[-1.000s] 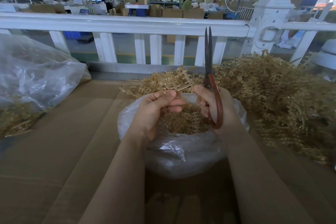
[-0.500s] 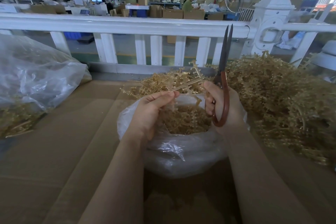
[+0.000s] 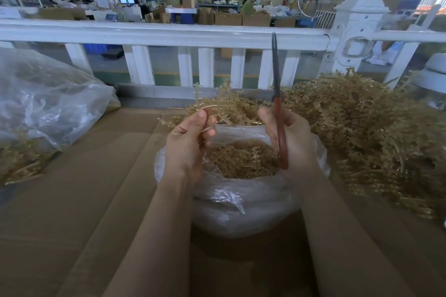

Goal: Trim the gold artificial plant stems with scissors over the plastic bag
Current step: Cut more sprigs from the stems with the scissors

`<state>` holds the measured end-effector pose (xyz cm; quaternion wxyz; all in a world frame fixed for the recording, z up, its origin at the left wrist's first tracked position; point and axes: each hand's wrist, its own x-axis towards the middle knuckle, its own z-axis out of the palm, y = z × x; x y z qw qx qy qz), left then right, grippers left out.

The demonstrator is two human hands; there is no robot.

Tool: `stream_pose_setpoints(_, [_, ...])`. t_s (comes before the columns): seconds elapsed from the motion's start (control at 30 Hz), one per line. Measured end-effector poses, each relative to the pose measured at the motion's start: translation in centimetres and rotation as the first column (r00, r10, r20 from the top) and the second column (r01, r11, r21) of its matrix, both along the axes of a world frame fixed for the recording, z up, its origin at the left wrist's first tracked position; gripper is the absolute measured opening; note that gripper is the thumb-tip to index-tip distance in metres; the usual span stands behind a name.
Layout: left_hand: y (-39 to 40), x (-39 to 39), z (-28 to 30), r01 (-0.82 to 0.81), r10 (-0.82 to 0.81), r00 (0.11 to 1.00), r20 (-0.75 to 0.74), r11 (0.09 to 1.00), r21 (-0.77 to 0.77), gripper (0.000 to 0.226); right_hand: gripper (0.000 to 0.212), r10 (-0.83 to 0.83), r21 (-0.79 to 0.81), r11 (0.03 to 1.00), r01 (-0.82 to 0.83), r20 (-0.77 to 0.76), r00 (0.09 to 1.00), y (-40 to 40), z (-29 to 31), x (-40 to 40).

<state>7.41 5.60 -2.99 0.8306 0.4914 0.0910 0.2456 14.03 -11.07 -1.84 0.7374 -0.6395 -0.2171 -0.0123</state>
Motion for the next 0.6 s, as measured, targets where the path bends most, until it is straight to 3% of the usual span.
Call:
stream_pose_setpoints(0.1, [0.0, 0.0, 0.0, 0.006, -0.006, 1.0, -0.015, 1.0, -0.009, 0.013, 0.023, 0.021, -0.109, 0.994, -0.008, 0.113, 0.993, 0.3, -0.2, 0.0])
stream_pose_setpoints(0.2, [0.0, 0.1, 0.0, 0.007, -0.008, 1.0, -0.017, 0.999, -0.033, 0.017, 0.04, 0.042, -0.27, 0.963, 0.011, 0.192, 0.98, 0.7, -0.6, 0.1])
stream_pose_setpoints(0.37, [0.0, 0.2, 0.0, 0.006, -0.007, 1.0, -0.016, 0.999, -0.051, 0.018, 0.055, 0.03, -0.567, 0.812, 0.138, 0.276, 0.961, 0.8, -1.4, 0.2])
stream_pose_setpoints(0.47, [-0.1, 0.2, 0.1, 0.004, -0.003, 1.0, 0.006, 0.997, -0.083, 0.017, 0.051, 0.033, -0.642, 0.739, 0.206, 0.339, 0.94, 0.8, -1.6, 0.1])
stream_pose_setpoints(0.6, [0.0, 0.1, 0.1, 0.006, -0.003, 0.999, 0.037, 0.996, -0.094, 0.009, 0.058, 0.054, -0.659, 0.714, 0.237, 0.388, 0.92, 0.8, -1.7, 0.1])
